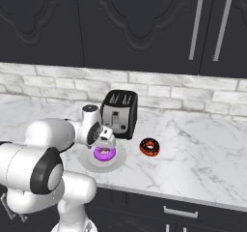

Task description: Place the pastries on the plates.

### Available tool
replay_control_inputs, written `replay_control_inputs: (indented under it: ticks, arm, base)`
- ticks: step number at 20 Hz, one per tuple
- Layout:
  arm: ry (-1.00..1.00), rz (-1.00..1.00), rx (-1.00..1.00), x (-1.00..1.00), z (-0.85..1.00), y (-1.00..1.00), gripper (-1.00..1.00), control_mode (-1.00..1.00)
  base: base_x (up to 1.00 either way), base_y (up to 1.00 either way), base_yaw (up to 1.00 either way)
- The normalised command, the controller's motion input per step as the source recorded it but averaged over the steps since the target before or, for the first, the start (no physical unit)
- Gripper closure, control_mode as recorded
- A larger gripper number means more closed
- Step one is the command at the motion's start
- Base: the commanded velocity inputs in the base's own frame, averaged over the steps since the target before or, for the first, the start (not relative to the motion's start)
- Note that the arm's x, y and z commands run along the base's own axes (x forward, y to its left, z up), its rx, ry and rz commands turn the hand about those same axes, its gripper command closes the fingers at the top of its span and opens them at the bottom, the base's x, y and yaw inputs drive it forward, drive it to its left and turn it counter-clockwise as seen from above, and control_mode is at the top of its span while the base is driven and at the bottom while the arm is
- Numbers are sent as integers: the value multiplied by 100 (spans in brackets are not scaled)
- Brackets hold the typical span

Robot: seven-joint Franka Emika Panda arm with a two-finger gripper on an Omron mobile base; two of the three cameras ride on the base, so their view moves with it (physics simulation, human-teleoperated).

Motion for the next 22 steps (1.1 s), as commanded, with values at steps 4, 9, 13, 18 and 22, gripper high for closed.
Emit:
replay_control_inputs:
  ticks: [4,9,13,18,22]
  arm:
    - [-14,0,0,0,53,0,-100,-100]
    - [-8,0,0,1,29,-40,-100,-100]
    - [-1,0,1,10,12,-86,-100,-100]
    - [0,0,7,1,8,-84,-100,-100]
    - [0,0,5,0,11,-79,-100,-100]
  base:
    - [0,0,0]
    - [0,0,0]
    - [0,0,0]
    - [0,0,0]
    - [0,0,0]
